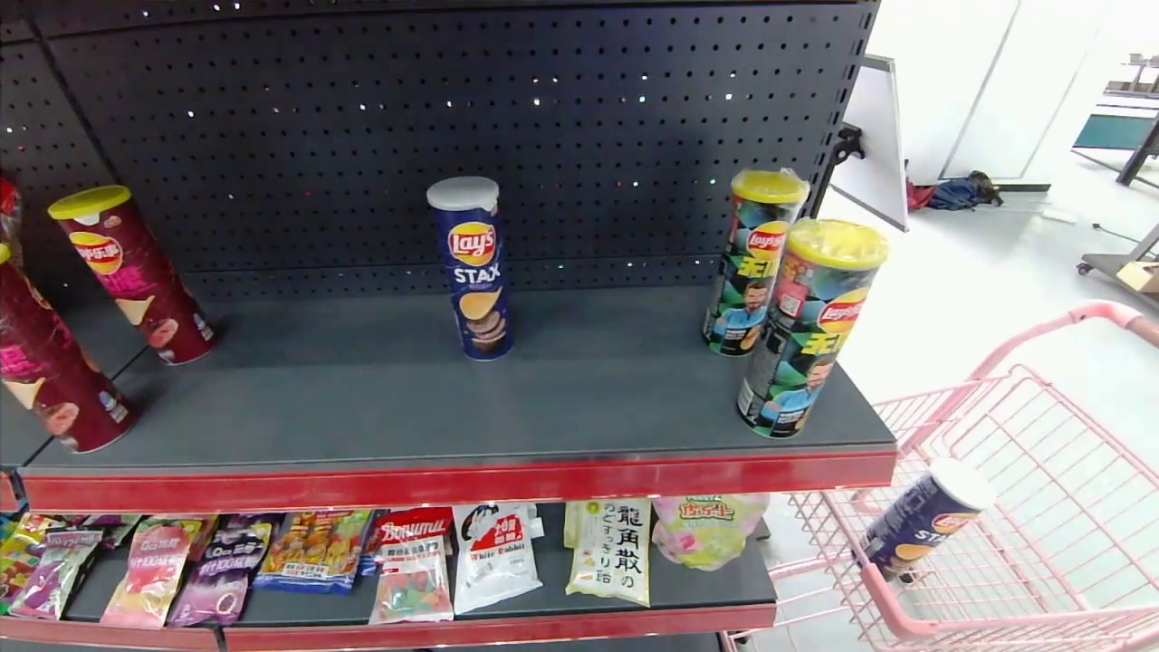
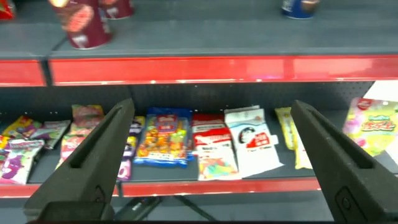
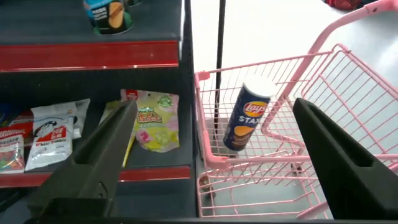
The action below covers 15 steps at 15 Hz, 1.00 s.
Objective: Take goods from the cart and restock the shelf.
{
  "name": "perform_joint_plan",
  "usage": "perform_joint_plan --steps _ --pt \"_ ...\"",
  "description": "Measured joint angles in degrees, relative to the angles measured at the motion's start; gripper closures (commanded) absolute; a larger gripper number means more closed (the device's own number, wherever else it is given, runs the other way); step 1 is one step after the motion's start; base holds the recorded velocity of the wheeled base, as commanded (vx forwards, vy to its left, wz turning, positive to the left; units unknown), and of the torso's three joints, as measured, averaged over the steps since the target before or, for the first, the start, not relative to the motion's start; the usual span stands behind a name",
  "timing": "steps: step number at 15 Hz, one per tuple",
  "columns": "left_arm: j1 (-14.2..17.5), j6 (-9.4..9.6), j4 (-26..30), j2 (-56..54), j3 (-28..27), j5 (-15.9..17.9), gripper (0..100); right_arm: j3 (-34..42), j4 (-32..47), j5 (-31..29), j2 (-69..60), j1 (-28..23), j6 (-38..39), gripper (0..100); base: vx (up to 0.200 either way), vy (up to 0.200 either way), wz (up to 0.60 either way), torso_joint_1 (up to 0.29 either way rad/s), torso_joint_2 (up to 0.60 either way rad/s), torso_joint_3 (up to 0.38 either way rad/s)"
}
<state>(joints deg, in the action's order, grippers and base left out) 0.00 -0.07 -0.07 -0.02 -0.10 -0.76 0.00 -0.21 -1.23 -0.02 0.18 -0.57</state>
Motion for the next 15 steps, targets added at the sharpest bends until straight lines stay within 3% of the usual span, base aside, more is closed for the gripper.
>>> perform_joint_plan --steps 5,15 --pt "0.0 0.02 -0.06 0.0 0.0 0.02 0 0.0 0.02 -0.05 0.0 0.0 0.06 0 0.0 -0.04 0.0 0.0 0.0 0.0" --pt "0.0 0.0 0.0 0.0 0.0 -0.02 0 0.0 0.05 -0.18 0.0 0.0 0.24 0 0.0 0.0 -0.6 0.001 0.0 0.001"
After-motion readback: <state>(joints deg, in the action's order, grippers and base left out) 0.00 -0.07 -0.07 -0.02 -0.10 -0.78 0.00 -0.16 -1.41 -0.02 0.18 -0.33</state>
